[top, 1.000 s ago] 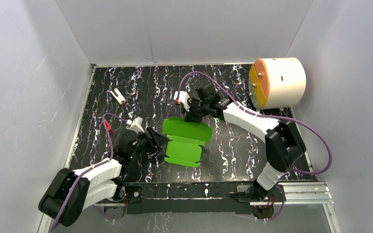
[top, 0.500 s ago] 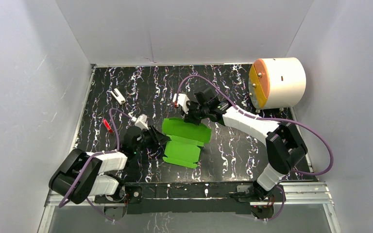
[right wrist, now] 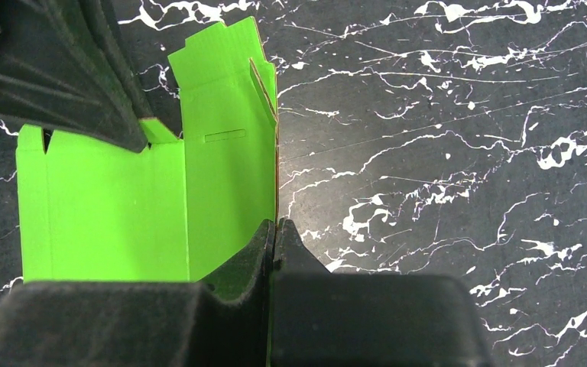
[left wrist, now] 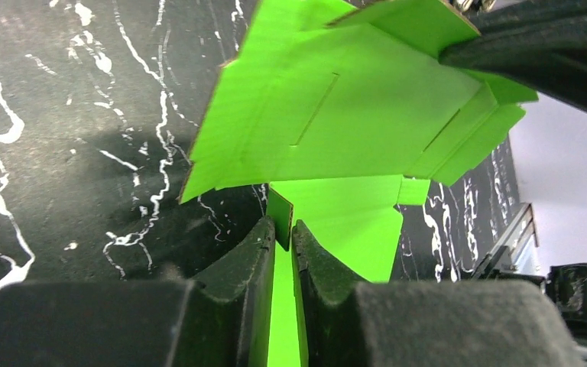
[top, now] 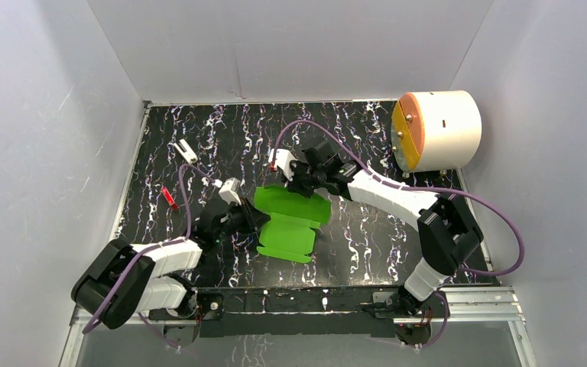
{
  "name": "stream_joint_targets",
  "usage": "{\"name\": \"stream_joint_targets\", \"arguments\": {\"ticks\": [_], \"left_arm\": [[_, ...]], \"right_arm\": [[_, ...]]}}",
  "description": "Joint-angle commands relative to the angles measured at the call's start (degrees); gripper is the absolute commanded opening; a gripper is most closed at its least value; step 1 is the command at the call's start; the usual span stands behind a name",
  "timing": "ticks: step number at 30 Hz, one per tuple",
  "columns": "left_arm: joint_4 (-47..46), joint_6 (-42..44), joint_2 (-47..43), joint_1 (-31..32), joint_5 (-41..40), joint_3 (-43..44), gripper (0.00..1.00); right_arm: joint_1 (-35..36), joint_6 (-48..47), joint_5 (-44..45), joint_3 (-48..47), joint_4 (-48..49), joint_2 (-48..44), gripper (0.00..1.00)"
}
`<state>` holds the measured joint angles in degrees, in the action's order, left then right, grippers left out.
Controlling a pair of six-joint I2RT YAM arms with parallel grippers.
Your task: Fold the paper box
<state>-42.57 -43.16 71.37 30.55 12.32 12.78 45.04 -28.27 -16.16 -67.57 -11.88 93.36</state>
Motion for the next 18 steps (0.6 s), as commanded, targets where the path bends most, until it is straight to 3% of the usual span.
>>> {"name": "stream_joint_targets", "arguments": {"ticks": [1, 14, 18], "left_arm": [[2.4, 5.9, -2.2, 3.7, -5.1, 3.2, 0.14], [3.2, 8.6, 3.3, 7.1, -7.5, 7.0, 0.17], [4.8, 9.2, 4.5, 8.2, -8.6, 7.8, 0.24]], "right_arm": [[1.2, -0.1, 2.1, 0.0, 3.0, 0.2, 0.0], [3.6, -6.3, 6.4, 2.0, 5.3, 3.3, 0.0], [3.7, -7.0, 7.4, 2.4, 6.4, 3.7, 0.0]]}}
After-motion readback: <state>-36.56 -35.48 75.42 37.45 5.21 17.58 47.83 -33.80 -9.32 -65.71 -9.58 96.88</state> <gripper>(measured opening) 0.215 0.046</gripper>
